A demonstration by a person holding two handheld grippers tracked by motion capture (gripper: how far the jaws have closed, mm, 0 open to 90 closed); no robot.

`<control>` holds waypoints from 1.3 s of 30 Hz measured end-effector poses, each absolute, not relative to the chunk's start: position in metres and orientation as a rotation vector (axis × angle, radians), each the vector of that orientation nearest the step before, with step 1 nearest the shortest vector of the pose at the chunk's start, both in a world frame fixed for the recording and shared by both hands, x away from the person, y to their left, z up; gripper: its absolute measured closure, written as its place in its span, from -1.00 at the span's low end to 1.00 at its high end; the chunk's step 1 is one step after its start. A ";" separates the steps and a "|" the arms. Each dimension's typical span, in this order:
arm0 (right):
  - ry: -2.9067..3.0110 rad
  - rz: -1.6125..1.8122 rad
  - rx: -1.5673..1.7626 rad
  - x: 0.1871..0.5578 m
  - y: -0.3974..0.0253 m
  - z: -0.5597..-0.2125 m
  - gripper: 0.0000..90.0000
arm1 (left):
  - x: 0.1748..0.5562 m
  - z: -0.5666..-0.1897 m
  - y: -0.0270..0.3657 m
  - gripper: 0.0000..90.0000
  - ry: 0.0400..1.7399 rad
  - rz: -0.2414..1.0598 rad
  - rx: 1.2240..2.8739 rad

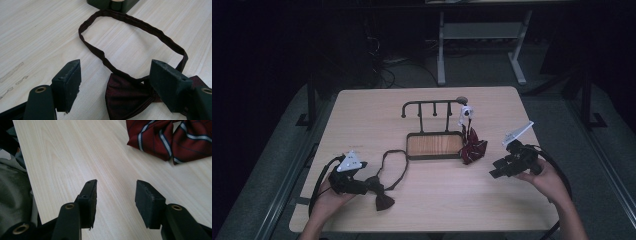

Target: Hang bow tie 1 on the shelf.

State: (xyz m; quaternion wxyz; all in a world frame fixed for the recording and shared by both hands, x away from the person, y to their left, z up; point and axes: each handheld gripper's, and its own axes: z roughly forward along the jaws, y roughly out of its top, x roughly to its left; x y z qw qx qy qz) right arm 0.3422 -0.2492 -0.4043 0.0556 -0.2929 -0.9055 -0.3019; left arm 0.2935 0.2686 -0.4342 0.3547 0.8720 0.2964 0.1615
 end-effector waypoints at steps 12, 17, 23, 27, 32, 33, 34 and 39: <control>-2.736 -0.930 -0.886 0.328 -0.250 -0.423 0.07 | 0.295 -0.431 0.263 -0.39 0.754 0.417 2.281; -2.735 -0.932 -0.891 0.321 -0.250 -0.428 0.03 | 0.296 -0.428 0.260 -0.30 0.738 0.426 2.303; -2.745 -0.936 -0.877 0.320 -0.247 -0.428 0.02 | 0.299 -0.423 0.258 -0.29 0.736 0.439 2.318; -2.751 -0.937 -0.873 0.319 -0.247 -0.430 0.01 | 0.302 -0.419 0.256 -0.27 0.743 0.427 2.335; -2.750 -0.944 -0.879 0.318 -0.248 -0.429 0.01 | 0.315 -0.410 0.255 -0.17 0.784 0.387 2.352; -2.752 -0.943 -0.874 0.319 -0.248 -0.429 0.01 | 0.318 -0.408 0.255 -0.15 0.791 0.384 2.359; -2.754 -0.943 -0.872 0.319 -0.248 -0.429 0.01 | 0.320 -0.406 0.254 -0.12 0.792 0.381 2.363; -2.746 -0.944 -0.868 0.318 -0.247 -0.430 0.01 | 0.331 -0.403 0.251 -0.06 0.804 0.369 2.384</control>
